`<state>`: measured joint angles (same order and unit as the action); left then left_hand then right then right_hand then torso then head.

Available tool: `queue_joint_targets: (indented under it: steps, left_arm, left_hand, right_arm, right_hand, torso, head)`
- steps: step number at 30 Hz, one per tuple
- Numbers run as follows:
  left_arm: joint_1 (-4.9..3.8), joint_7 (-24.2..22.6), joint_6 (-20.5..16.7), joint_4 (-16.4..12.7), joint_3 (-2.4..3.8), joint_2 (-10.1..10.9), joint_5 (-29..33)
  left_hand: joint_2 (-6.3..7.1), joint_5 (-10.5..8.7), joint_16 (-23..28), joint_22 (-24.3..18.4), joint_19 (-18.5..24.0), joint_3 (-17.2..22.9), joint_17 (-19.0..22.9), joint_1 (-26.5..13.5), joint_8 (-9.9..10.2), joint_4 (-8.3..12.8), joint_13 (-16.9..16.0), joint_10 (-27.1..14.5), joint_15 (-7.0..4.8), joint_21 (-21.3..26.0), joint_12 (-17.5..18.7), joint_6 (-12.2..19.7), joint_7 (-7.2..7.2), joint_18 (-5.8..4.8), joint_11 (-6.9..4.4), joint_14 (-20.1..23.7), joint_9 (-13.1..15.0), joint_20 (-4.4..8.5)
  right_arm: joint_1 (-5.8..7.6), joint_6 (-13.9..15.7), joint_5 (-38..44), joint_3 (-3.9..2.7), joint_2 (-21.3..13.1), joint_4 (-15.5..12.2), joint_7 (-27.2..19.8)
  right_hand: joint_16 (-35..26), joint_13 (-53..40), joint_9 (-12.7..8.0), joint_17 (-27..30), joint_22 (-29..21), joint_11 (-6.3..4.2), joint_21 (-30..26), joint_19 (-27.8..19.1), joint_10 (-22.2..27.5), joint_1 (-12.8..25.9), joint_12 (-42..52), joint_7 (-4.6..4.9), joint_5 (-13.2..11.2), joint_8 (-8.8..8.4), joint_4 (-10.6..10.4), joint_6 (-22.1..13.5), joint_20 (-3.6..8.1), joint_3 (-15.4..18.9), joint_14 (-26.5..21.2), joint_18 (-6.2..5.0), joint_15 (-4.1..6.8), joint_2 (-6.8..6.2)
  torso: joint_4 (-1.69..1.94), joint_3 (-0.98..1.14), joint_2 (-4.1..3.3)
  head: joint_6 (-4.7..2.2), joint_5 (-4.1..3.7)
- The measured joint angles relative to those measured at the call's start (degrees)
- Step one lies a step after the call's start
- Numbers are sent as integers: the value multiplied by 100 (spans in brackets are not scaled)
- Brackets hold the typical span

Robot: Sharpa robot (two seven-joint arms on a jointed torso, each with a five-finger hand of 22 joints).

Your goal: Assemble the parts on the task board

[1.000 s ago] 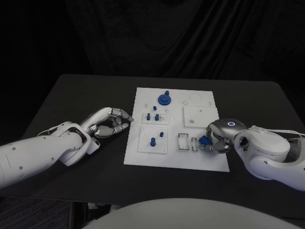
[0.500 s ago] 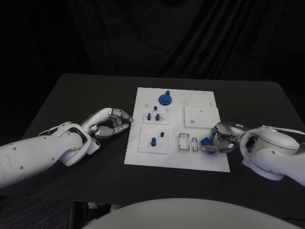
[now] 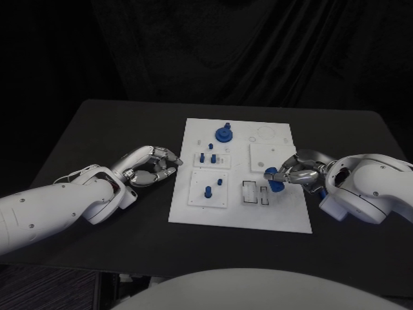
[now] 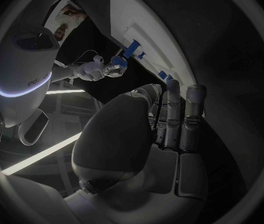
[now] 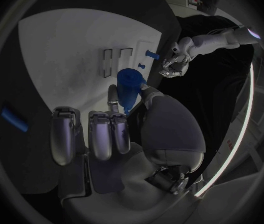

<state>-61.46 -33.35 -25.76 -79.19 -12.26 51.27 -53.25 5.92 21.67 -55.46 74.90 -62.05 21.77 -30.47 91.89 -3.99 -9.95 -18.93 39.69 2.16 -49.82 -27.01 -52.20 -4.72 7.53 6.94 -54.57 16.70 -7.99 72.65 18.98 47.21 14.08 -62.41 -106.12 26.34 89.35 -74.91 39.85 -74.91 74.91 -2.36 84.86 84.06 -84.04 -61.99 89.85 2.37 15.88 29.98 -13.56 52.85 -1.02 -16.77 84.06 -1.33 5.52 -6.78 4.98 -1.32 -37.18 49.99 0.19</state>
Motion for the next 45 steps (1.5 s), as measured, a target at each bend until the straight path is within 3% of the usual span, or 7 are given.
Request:
queue_joint_targets:
  steps: [13,17,19,23,29,30,45]
  left_arm:
    - [2,0,2,16,1,-18,0]
    - [2,0,5,16,1,-28,0]
    - [3,0,6,16,-1,-28,0]
    - [3,0,7,15,-1,-20,0]
    - [3,0,9,13,1,-18,0]
    - [3,0,10,13,1,-18,0]
    - [3,0,16,16,1,-22,0]
  left_hand:
    - [0,0,0,0,0,16,0,0,0,16,10,0,0,0,-22,0,0,0,0,0,-7,0]
    - [0,0,0,0,0,16,0,0,0,16,10,0,0,0,-22,0,0,0,0,0,-7,0]
    - [0,0,0,0,0,16,0,0,0,16,10,0,0,0,-22,0,0,0,0,0,-7,0]
    - [0,0,0,0,0,16,0,0,0,16,10,0,0,0,-22,0,0,0,0,0,-7,0]
    - [0,0,0,0,0,16,0,0,0,16,9,0,0,0,-22,0,0,0,0,0,-7,0]
    - [0,0,0,0,0,16,0,0,0,16,9,0,0,0,-22,0,0,0,0,0,-7,0]
    - [0,0,0,0,0,16,0,0,0,16,16,0,0,0,-22,-1,-42,0,0,0,-12,0]
  right_arm:
    - [37,283,-1051,7,306,139,-192]
    - [17,299,-1170,7,453,220,-195]
    - [-12,291,-1210,7,506,255,-184]
    - [-65,229,-1234,10,574,296,-128]
    - [-131,74,-1140,10,618,308,-1]
    - [-137,48,-1113,11,619,308,21]
    - [-191,-305,-595,13,633,301,334]
  right_hand:
    - [-17,0,58,0,-1,0,-107,0,0,78,0,-38,-2,-75,-18,-49,0,-18,0,-1,0,78]
    - [-41,0,95,0,-1,2,-189,0,2,101,0,-6,-2,-81,-18,-142,0,-18,0,-1,0,101]
    - [-41,0,98,0,0,61,-251,0,4,141,0,25,-2,-119,-17,-213,0,-18,-6,-1,-5,143]
    - [-86,-4,125,0,-1,107,-373,-8,-1,142,0,82,-3,-154,-33,-330,-35,149,-19,-1,-60,224]
    - [-129,-4,127,0,-1,145,-466,-9,1,138,0,138,-1,-182,8,-449,-76,308,9,-33,-95,228]
    - [-129,-4,127,0,-1,146,-481,-1,1,138,0,138,-1,-185,5,-450,-83,311,-4,-97,-107,228]
    - [-151,-3,158,0,-1,185,-607,-1,1,278,0,180,2,-199,-74,-592,-125,534,-11,-94,-155,288]
  torso:
    - [27,-18,-3]
    - [35,-18,-10]
    - [35,-17,-13]
    - [29,-13,-12]
    - [12,-10,-12]
    - [9,-9,-11]
    - [10,-4,3]
  head:
    - [0,-28]
    - [0,-41]
    - [0,-30]
    - [0,7]
    - [0,26]
    - [0,27]
    - [0,16]
